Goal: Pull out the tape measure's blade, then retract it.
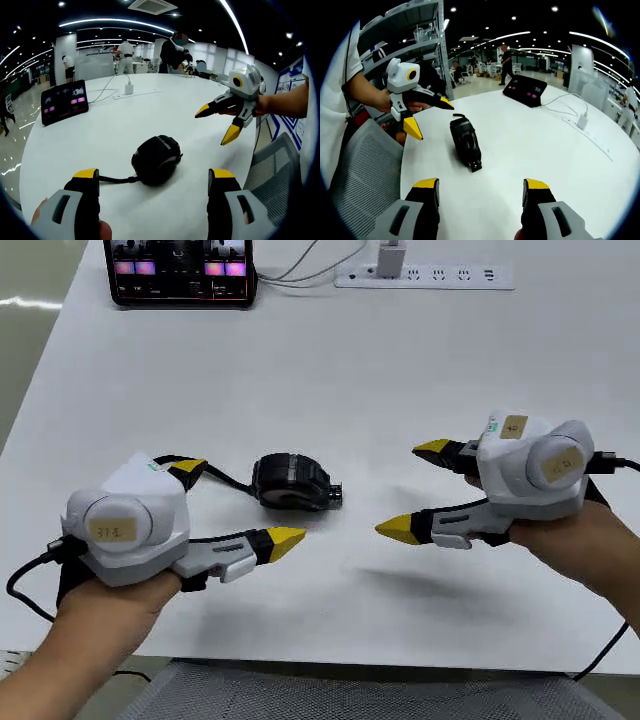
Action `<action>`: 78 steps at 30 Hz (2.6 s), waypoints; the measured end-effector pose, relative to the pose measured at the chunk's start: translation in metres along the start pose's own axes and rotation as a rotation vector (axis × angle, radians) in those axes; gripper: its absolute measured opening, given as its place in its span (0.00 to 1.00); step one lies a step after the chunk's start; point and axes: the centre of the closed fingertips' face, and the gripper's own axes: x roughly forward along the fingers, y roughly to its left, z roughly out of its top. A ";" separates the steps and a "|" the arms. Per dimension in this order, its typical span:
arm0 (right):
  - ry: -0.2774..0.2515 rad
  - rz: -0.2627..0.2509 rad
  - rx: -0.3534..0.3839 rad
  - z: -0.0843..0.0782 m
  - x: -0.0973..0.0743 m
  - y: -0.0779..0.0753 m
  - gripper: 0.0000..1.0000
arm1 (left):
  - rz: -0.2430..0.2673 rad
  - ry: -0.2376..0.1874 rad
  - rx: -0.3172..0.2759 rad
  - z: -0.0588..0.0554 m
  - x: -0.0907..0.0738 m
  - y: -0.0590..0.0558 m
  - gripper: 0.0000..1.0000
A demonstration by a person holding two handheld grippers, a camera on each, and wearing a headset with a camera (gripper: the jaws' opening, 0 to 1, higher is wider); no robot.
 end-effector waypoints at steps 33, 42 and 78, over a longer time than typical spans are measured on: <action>-0.057 -0.137 0.098 -0.021 -0.076 0.001 0.89 | -0.021 0.024 0.052 -0.020 -0.053 0.020 0.98; -0.050 -0.161 0.111 -0.031 -0.090 0.004 0.94 | -0.018 0.037 0.061 -0.028 -0.061 0.020 0.99; -0.024 -0.194 0.162 -0.052 -0.109 0.009 0.96 | 0.009 0.047 0.061 -0.039 -0.075 0.025 0.97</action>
